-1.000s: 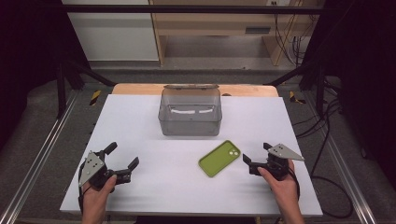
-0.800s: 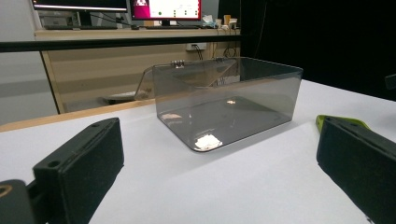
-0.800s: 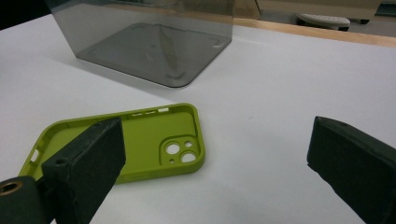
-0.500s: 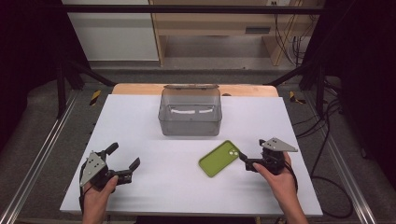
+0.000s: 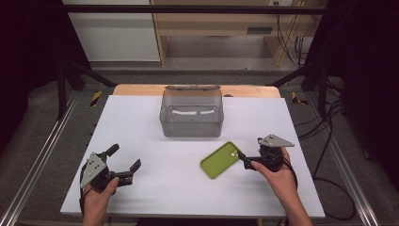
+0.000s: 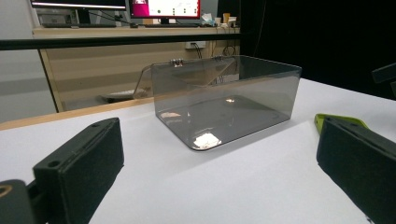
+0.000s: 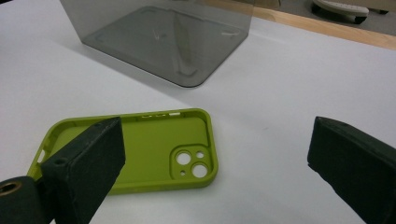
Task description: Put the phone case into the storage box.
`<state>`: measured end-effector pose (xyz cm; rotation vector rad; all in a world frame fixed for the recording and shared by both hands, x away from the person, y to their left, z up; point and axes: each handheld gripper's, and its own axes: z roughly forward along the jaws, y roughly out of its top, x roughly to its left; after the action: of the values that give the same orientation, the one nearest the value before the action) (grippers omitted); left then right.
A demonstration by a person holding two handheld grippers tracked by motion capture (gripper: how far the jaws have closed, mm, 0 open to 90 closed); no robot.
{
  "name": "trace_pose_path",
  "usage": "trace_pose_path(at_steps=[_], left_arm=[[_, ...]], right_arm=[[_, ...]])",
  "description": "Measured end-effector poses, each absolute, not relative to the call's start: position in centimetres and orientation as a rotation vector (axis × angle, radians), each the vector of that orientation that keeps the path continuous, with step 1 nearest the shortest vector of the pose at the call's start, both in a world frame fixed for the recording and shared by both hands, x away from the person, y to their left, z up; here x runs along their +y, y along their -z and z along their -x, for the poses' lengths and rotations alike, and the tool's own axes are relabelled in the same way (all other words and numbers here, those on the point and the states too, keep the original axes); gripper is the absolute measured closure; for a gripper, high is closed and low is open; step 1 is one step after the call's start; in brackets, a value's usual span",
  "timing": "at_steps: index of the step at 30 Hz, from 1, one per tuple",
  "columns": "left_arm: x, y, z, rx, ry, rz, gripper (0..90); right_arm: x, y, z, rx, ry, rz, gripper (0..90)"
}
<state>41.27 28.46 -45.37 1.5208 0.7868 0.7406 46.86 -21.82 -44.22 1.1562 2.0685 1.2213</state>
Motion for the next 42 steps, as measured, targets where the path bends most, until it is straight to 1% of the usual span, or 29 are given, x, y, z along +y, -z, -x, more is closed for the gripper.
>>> trace_pose_path(at_steps=[13, 42], left_arm=[[28.5, 45.4, -41.3, 0.79, -0.738, -1.519, 0.5], [28.4, 45.4, -41.3, 0.789, -0.737, -1.526, 0.5]], right_arm=[[-20.9, 44.3, -47.6, 2.112, -1.184, -1.146, 4.6], [-20.4, 45.5, -49.1, 2.168, -1.14, -1.181, 5.4]])
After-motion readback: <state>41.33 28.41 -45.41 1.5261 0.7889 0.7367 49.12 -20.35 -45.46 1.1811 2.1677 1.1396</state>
